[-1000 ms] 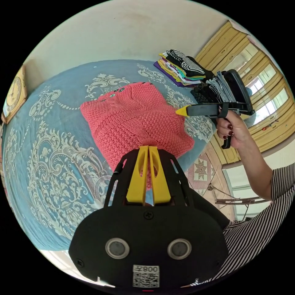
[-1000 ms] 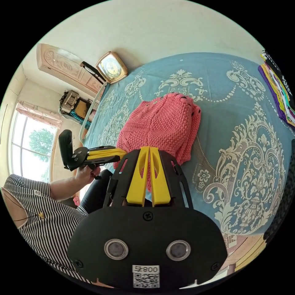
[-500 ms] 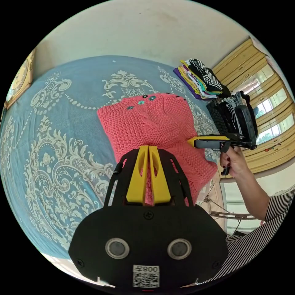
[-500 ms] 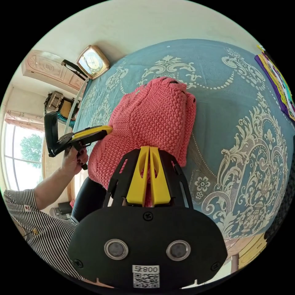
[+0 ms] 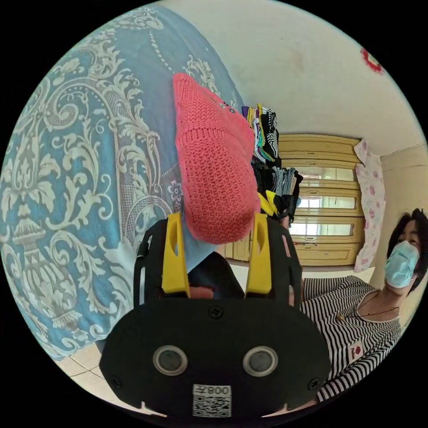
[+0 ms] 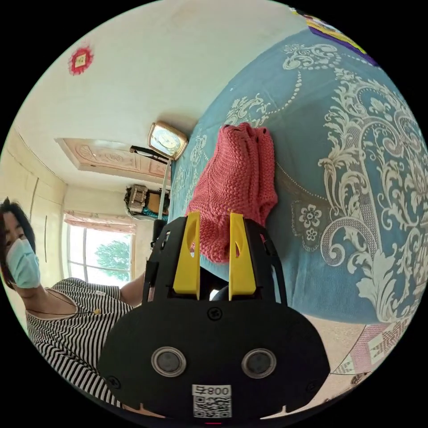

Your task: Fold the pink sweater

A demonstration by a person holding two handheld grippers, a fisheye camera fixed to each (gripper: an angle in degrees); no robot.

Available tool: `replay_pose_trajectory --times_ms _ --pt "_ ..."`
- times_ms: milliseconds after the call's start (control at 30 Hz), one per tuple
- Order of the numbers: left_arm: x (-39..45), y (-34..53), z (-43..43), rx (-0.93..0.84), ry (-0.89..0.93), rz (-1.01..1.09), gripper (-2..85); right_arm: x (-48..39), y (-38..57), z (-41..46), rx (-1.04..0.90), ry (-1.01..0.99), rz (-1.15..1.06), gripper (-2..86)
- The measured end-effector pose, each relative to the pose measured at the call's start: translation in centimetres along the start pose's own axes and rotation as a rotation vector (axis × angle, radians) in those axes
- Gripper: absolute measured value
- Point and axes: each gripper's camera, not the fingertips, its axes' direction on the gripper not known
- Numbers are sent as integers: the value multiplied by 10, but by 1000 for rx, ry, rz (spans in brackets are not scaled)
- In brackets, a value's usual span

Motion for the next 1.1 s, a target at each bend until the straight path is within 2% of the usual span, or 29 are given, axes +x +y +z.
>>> replay_pose_trajectory --times_ms 133,367,733,900,1100 --pt "-18 -16 -6 -3 104 -49 226 52 7 -7 -47 -22 126 175" --pt "-32 -45 -20 -81 123 -47 233 116 15 -12 -68 -186 246 188" --pt "-53 -68 -21 -134 181 -42 231 168 1 1 -149 -311 254 175" --pt "-62 -68 -15 -140 185 -60 207 182 10 3 -182 -326 259 135" --pt "-52 -47 -4 -122 196 -42 194 179 49 -23 -170 -236 236 103"
